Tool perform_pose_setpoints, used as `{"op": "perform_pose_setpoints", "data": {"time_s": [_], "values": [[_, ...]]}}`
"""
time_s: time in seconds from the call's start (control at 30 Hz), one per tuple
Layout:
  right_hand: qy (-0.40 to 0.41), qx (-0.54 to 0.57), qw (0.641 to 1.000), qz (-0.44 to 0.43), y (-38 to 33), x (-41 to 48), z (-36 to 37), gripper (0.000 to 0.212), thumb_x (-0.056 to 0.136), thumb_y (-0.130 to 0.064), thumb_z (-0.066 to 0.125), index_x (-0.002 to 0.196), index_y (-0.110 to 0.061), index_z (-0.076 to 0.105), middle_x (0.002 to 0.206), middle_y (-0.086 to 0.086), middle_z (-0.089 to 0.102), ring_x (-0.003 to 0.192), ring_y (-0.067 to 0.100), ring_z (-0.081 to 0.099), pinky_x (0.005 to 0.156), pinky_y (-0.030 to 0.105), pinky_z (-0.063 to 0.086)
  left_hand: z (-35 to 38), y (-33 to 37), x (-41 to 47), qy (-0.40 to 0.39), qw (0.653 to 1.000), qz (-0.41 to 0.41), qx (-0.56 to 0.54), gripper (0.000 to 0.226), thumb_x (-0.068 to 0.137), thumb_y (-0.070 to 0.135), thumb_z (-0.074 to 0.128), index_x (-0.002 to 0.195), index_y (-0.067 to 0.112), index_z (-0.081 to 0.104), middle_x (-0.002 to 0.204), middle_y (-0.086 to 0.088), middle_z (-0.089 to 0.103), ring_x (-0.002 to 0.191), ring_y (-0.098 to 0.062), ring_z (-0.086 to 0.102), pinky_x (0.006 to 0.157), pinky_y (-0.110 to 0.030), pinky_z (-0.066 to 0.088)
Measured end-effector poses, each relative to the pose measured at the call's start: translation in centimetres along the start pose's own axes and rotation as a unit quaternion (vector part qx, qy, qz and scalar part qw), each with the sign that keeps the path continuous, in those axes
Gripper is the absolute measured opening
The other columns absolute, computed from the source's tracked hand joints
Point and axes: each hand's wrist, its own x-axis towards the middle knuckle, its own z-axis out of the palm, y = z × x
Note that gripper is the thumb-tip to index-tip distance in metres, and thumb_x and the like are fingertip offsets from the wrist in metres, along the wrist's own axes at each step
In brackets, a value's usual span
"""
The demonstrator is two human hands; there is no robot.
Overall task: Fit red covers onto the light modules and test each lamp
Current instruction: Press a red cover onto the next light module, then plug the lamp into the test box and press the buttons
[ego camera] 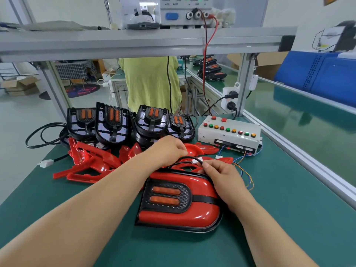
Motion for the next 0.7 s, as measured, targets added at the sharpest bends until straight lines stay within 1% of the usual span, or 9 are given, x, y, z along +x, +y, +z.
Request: {"op": "perform_pose_setpoints", "data": {"time_s": [0.1,0.2,0.3,0.43,0.5,0.57,0.6,0.63,0.7], "values": [[0.006,-0.033,0.999,-0.025,0.2,0.0,-0.1,0.030,0.100,-0.026,0.057,0.075,-0.034,0.072,0.076,-0.017,0.072,0.068,-0.007,0.060,0.062,0.008,0.044,0.5,0.7,1.3,-0.036,0.998,-0.011,0.041,0.018,0.094,0.028,0.066,0.106,0.018,0.076,0.097,0.003,0.072,0.079,-0.007,0.061,0.067,-0.018,0.043],[0.012,-0.046,0.998,-0.036,0.2,0.1,-0.1,0.029,0.099,-0.023,0.057,0.074,-0.032,0.071,0.077,-0.015,0.071,0.069,-0.007,0.060,0.061,0.006,0.043,0.5,1.0,2.2,-0.041,0.997,-0.018,0.063,0.018,0.090,0.028,0.072,0.099,0.014,0.079,0.099,-0.002,0.075,0.086,-0.014,0.066,0.063,-0.019,0.045],[0.016,-0.055,0.998,-0.030,0.2,0.1,-0.1,0.029,0.098,-0.023,0.058,0.073,-0.026,0.072,0.078,-0.015,0.071,0.072,-0.003,0.061,0.061,0.006,0.044,0.9,1.0,3.2,-0.049,0.993,-0.025,0.106,0.018,0.087,0.026,0.075,0.097,0.012,0.079,0.095,-0.004,0.076,0.091,-0.019,0.070,0.071,-0.024,0.051],[0.021,-0.071,0.997,-0.031,0.2,0.1,-0.1,0.030,0.099,-0.023,0.058,0.073,-0.020,0.072,0.079,-0.017,0.070,0.080,0.001,0.062,0.062,0.006,0.044,1.5,1.3,4.8,-0.112,0.969,-0.057,0.214,0.030,0.079,0.037,0.080,0.098,0.014,0.078,0.089,0.000,0.073,0.079,-0.019,0.066,0.065,-0.026,0.049],[0.022,-0.074,0.997,-0.031,0.1,0.0,0.0,0.028,0.099,-0.022,0.057,0.075,-0.020,0.073,0.080,-0.018,0.070,0.080,0.000,0.063,0.063,0.006,0.044,1.8,1.4,5.4,-0.123,0.961,-0.057,0.243,0.023,0.080,0.036,0.079,0.093,0.018,0.077,0.084,0.002,0.072,0.072,-0.016,0.063,0.060,-0.025,0.046],[0.020,-0.069,0.997,-0.023,0.0,-0.1,0.0,0.028,0.099,-0.022,0.057,0.077,-0.025,0.073,0.080,-0.019,0.072,0.081,-0.001,0.064,0.066,0.007,0.045,2.0,1.0,5.3,-0.110,0.962,-0.044,0.244,0.008,0.084,0.024,0.071,0.085,0.017,0.075,0.067,0.005,0.066,0.057,-0.013,0.057,0.054,-0.025,0.045],[0.018,-0.065,0.998,-0.020,0.0,-0.1,0.0,0.028,0.099,-0.021,0.057,0.078,-0.029,0.073,0.081,-0.019,0.073,0.081,-0.002,0.065,0.069,0.010,0.047,2.0,0.8,5.0,-0.097,0.969,-0.031,0.224,0.009,0.084,0.020,0.069,0.081,0.016,0.075,0.060,0.006,0.064,0.055,-0.013,0.056,0.052,-0.025,0.047],[0.017,-0.064,0.998,-0.020,0.0,-0.1,0.0,0.027,0.099,-0.021,0.057,0.079,-0.031,0.073,0.081,-0.018,0.073,0.081,-0.001,0.065,0.073,0.015,0.049,1.9,0.5,4.5,-0.079,0.977,-0.016,0.199,0.009,0.084,0.018,0.069,0.079,0.015,0.076,0.060,0.006,0.065,0.057,-0.014,0.060,0.054,-0.025,0.049],[0.018,-0.064,0.997,-0.026,0.1,-0.1,0.0,0.026,0.099,-0.020,0.058,0.081,-0.032,0.073,0.081,-0.017,0.074,0.082,0.000,0.067,0.080,0.023,0.052,1.6,0.3,3.4,-0.039,0.988,0.011,0.149,0.010,0.086,0.019,0.069,0.082,0.012,0.074,0.077,-0.003,0.072,0.072,-0.019,0.066,0.061,-0.026,0.050]]}}
